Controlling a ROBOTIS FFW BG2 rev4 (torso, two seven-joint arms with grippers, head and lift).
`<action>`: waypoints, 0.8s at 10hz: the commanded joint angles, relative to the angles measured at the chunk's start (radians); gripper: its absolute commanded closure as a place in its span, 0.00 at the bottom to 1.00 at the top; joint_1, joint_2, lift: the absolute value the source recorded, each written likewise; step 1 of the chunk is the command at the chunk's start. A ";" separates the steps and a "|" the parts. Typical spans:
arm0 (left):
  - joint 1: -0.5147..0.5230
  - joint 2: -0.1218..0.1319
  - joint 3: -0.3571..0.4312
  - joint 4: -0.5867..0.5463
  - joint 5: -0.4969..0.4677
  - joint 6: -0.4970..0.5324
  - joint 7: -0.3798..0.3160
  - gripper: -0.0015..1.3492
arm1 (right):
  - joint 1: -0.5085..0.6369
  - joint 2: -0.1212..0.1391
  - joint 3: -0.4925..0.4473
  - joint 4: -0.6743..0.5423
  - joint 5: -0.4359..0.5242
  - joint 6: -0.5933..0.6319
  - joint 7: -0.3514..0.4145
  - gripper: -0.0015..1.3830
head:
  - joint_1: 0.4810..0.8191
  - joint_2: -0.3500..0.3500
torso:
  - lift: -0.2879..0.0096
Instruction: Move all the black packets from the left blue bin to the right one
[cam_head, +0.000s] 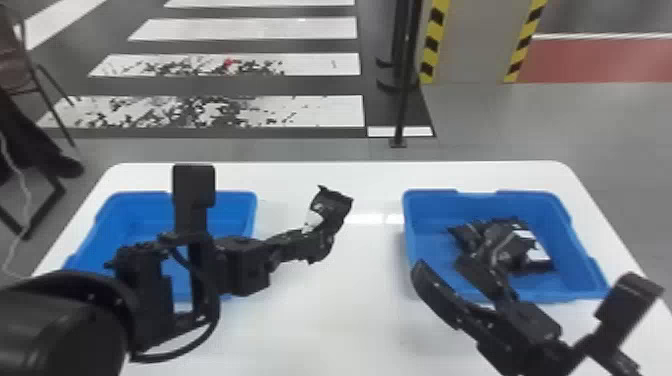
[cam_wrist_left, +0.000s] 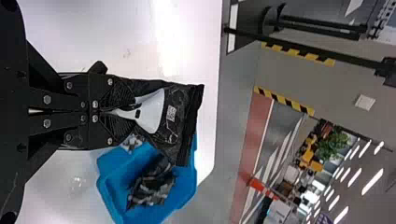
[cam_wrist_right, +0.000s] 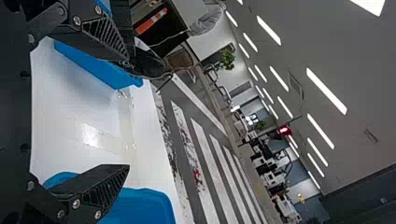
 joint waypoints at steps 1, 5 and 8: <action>-0.013 0.008 -0.068 -0.014 0.044 -0.008 -0.001 0.90 | -0.077 -0.015 0.018 0.036 -0.002 0.022 0.005 0.15 | 0.63 0.49 | 0.50; -0.035 0.022 -0.160 -0.014 0.091 0.000 -0.002 0.90 | -0.171 -0.016 0.032 0.078 0.000 0.027 0.013 0.15 | 0.63 0.37 | 0.50; -0.047 0.025 -0.186 -0.009 0.101 0.005 -0.001 0.90 | -0.217 -0.018 0.062 0.117 -0.010 0.037 0.039 0.60 | 0.63 0.34 | 0.50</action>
